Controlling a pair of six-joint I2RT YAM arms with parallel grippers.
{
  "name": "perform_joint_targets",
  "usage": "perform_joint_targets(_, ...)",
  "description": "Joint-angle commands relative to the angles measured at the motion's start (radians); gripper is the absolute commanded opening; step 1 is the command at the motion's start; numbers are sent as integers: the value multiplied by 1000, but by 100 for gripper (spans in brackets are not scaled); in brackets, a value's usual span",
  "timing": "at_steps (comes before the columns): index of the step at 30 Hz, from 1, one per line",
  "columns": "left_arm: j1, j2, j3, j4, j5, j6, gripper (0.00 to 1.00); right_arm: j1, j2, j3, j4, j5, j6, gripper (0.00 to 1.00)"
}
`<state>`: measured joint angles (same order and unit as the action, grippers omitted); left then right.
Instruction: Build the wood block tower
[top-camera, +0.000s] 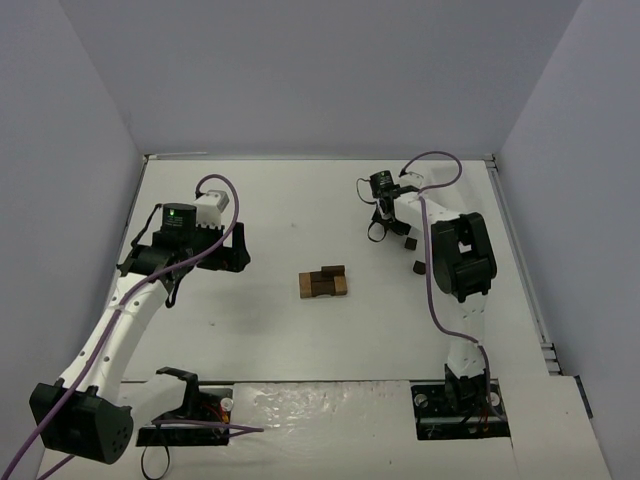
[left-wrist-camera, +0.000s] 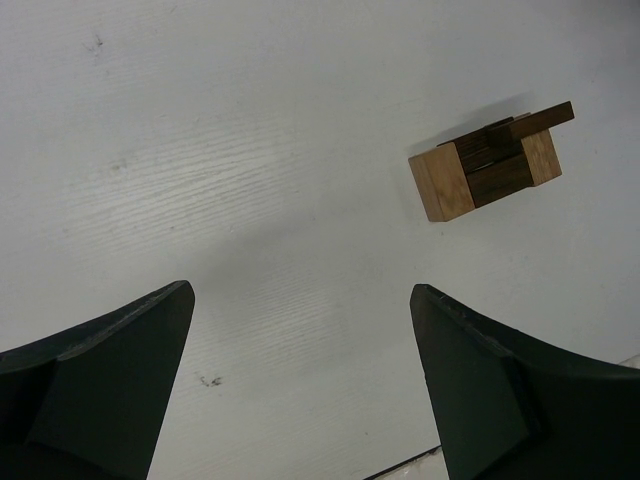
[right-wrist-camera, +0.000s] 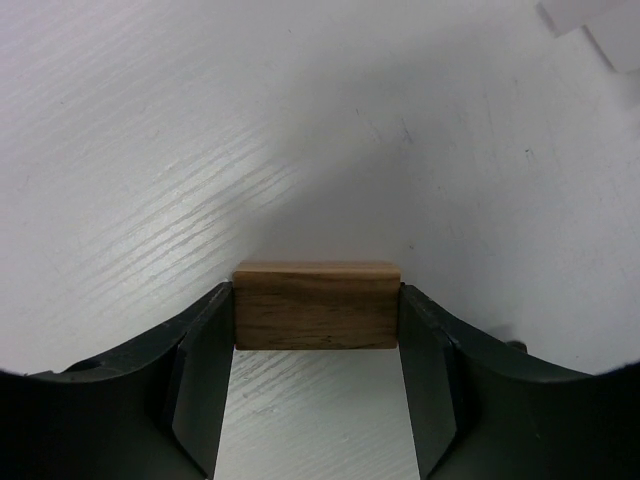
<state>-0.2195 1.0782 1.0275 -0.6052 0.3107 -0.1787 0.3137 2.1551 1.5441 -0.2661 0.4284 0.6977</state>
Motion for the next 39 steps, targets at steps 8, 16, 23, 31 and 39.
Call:
perform_joint_targets(8,3,15,113,-2,86,-53,88,58,-197,-115,85,-65,-173,0)
perform_joint_targets(16,2,123,342,-38,295,-137,87,248,-632,-417,424,-272,-561,0)
perform_joint_targets(23,-20,206,527,-34,484,-279,87,373,-956,-607,597,-442,-710,0)
perform_joint_targets(31,-221,298,685,-34,486,-377,86,458,-1077,-548,607,-591,-799,0)
perform_joint_targets(39,-293,321,681,-34,377,-423,73,467,-1097,-506,590,-653,-814,0)
